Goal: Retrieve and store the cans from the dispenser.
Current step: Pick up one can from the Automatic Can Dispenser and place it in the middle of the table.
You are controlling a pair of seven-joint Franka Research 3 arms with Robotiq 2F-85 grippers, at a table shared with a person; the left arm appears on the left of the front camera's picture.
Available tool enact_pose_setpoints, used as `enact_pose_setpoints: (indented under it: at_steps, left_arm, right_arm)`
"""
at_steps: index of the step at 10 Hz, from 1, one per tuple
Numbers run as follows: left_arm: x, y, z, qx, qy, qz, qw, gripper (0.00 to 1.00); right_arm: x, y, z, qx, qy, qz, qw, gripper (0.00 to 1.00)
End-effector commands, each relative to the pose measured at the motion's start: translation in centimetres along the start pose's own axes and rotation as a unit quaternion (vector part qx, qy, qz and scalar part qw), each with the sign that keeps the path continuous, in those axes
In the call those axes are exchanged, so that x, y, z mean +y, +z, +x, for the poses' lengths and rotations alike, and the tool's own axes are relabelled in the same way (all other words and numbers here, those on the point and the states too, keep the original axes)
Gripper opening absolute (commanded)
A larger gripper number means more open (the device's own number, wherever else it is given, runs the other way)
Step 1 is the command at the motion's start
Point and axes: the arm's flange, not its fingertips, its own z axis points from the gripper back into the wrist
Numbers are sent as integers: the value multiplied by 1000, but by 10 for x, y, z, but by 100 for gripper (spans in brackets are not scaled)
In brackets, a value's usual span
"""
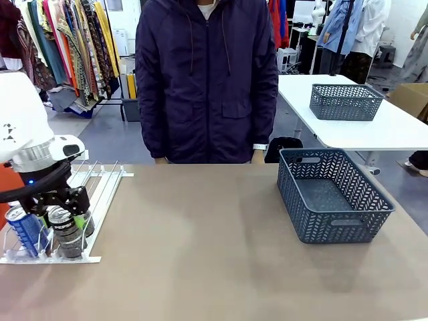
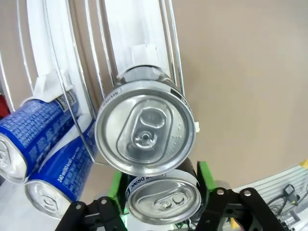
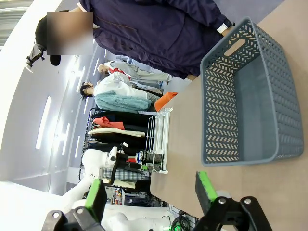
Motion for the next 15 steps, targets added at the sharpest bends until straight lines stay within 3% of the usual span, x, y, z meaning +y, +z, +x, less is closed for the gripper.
enact_pose_setpoints:
  at_steps: [1, 7, 10, 15]
  left_arm:
    - [-5, -5, 3, -10, 8, 22, 1000, 0]
    - [-7, 13, -5, -26, 11, 18, 999, 0]
    - [-9, 85, -29, -57, 13, 22, 998, 0]
    - [-13, 187, -79, -183, -3, 1, 983, 0]
  right_arm:
    - [3, 1, 1, -3, 0, 9, 1000, 100]
    - [3, 1, 1, -3, 0, 9, 1000, 100]
    - [3, 1, 1, -3, 0, 9, 1000, 100]
    - [3, 1, 1, -3, 0, 9, 1000, 100]
